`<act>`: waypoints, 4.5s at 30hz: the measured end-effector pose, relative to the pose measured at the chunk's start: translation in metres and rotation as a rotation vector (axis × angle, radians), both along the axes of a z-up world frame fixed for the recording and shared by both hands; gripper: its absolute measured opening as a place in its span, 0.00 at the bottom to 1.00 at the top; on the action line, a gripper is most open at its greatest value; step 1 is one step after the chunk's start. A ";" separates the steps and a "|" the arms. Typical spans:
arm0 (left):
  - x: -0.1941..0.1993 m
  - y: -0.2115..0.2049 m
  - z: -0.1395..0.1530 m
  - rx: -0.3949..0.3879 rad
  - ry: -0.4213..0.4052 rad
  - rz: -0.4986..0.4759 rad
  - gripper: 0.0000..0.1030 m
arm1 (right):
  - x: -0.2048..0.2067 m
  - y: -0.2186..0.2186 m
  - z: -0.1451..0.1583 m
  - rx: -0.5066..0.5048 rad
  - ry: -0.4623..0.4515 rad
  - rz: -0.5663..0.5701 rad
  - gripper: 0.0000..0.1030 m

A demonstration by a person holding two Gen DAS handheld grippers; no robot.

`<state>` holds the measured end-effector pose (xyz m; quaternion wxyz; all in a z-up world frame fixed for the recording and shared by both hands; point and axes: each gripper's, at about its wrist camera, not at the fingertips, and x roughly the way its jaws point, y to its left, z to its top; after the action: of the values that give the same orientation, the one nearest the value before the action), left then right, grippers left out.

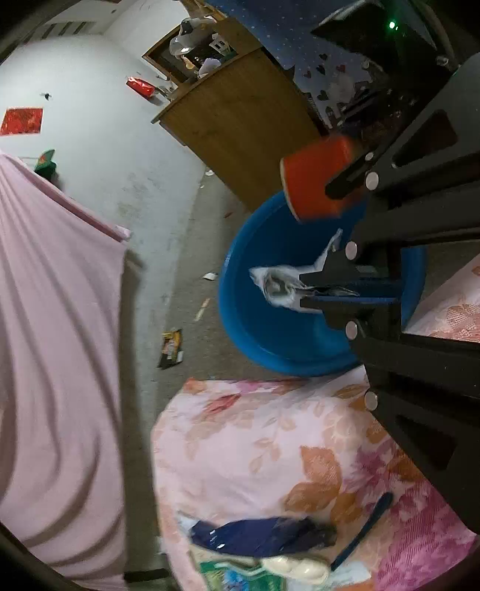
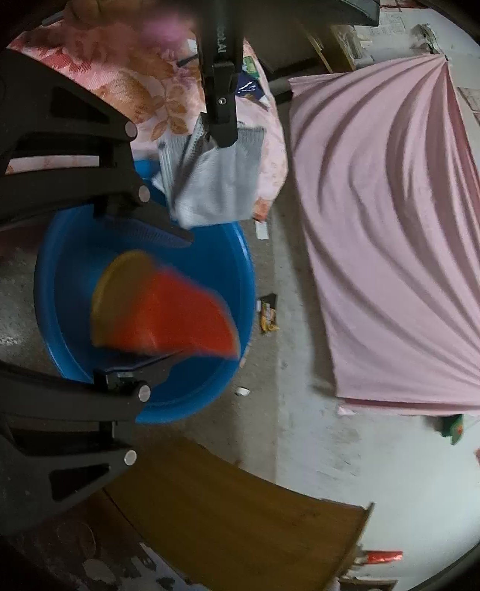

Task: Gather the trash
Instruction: 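Carry cup and mask over the blue basin and open both tools to drop them, then move both open tools back over the table, then grasp the grey square block with the right tool while the left tool grasps the green-white packet, then carry block and packet over the blue basin and open both tools to drop them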

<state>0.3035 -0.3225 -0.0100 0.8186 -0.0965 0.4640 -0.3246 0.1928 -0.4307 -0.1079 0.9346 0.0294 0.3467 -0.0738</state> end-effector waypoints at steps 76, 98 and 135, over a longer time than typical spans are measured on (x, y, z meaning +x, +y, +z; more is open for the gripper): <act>-0.117 0.323 -0.026 0.157 -0.347 0.403 0.77 | -0.039 0.250 0.014 0.029 -0.072 0.417 0.89; -0.070 0.309 -0.048 0.080 -0.056 0.233 0.18 | -0.016 0.266 -0.005 0.069 0.134 0.521 0.79; -0.123 0.244 0.047 -0.005 -0.531 0.333 0.04 | -0.087 0.194 0.079 0.035 -0.535 0.315 0.70</act>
<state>0.1802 -0.0786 0.0374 0.9528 -0.0852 0.2109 -0.2010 0.1056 -0.2371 -0.0291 0.9920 0.0099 0.0897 0.0885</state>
